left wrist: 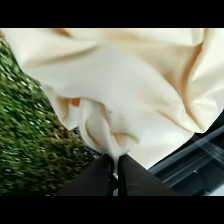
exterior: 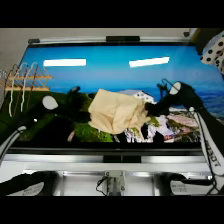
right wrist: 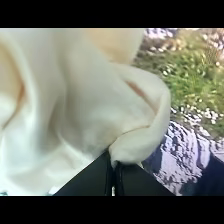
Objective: Fold the shirts.
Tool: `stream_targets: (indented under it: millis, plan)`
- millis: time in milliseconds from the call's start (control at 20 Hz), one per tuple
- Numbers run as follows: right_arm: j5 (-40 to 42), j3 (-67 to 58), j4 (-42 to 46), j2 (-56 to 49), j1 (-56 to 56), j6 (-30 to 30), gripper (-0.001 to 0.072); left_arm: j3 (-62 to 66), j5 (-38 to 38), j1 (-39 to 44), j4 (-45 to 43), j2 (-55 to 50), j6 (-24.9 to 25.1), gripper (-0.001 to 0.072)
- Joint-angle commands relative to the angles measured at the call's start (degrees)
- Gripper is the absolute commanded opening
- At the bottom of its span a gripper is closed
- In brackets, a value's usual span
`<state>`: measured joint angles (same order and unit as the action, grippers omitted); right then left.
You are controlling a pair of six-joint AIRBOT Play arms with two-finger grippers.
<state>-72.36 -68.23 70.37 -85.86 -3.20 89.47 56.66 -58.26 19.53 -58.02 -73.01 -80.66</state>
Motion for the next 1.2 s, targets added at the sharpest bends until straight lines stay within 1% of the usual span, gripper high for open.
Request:
stream_targets:
  millis: [0, 50, 150, 200, 250, 300, 350, 450, 550, 600, 700, 850, 900, 950, 1000, 1050, 1150]
  plan:
    - [-2.75, -8.94, 6.16, 9.4, -0.07, -6.99, 0.0063, 17.18, -7.54, -1.66, -19.41, 5.55, -3.39, 0.0034]
    - [-2.43, -13.94, 7.54, 13.49, -0.07, -8.96, 0.0063, 25.35, -8.96, -2.49, -22.69, 7.89, -3.43, 0.0034]
    - [0.98, -24.55, 8.28, 21.2, -0.07, -10.05, 0.0063, 42.14, -8.39, -4.39, -24.35, 11.96, -3.67, 0.0035]
    - [3.72, -29.14, 8.15, 24.85, -0.07, -9.99, 0.0063, 50.6, -7.3, -5.4, -24.35, 13.51, -4.87, 0.0034]
    - [7.08, -33.07, 7.78, 28.63, -0.11, -9.75, 0.0063, 57.68, -6.49, -6.16, -24.35, 14.71, -7.37, 0.0035]
    - [10.19, -35.47, 6.29, 32.09, -0.11, -9.57, 0.0063, 64.11, -6.27, -6.56, -24.33, 15.85, -9.86, 0.0035]
    - [12.63, -37.09, 4.9, 35.58, -0.11, -9.57, 0.0063, 67.98, -6.25, -6.54, -24.28, 17.2, -11.21, 0.0035]
    - [14.08, -37.83, 3.17, 41.09, -0.11, -9.27, 0.0063, 68.32, -5.79, -6.54, -23.91, 21.59, -11.69, 0.0035]
    - [10.36, -37.83, 4.81, 44.26, -0.07, -6.91, 0.0063, 63.82, -5.86, -6.54, -25.75, 25.33, -11.63, 0.0035]
    - [6.88, -37.83, 6.49, 44.81, -0.07, -5.55, 0.0063, 60.87, -5.88, -6.54, -27.12, 26.69, -11.65, 0.0035]
    - [-4.07, -37.48, 10.36, 44.22, -0.07, -3.67, 0.0063, 56.04, -5.97, -6.56, -29.03, 27.3, -11.63, 0.0035]
    - [-21.22, -32.92, 12.5, 41.07, -0.07, -0.94, 0.0063, 51.87, -5.86, -6.84, -30.6, 23.61, -11.58, 0.0035]
    - [-24.96, -29.49, 12.48, 40.11, -0.07, 0.44, 0.0063, 51.23, -5.88, -7.28, -30.97, 21.29, -11.56, 0.0035]
    - [-26.67, -24.48, 12.26, 39.52, -0.09, 1.77, 0.0063, 51.15, -5.86, -7.91, -31.17, 18.49, -11.52, 0.0035]
    - [-25.75, -18.38, 12.2, 39.26, -0.07, 2.97, 0.0063, 51.15, -5.86, -8.79, -31.17, 15.02, -11.54, 0.0035]
    - [-22.71, -12.04, 12.22, 39.23, -0.07, 3.65, 0.0063, 51.15, -5.86, -9.53, -31.15, 11.39, -11.54, 0.0036]
    - [-11.04, 1.55, 12.2, 39.21, -0.07, 6.23, 0.0063, 51.15, -5.88, -10.1, -31.08, 2.67, -11.56, 0.0035]
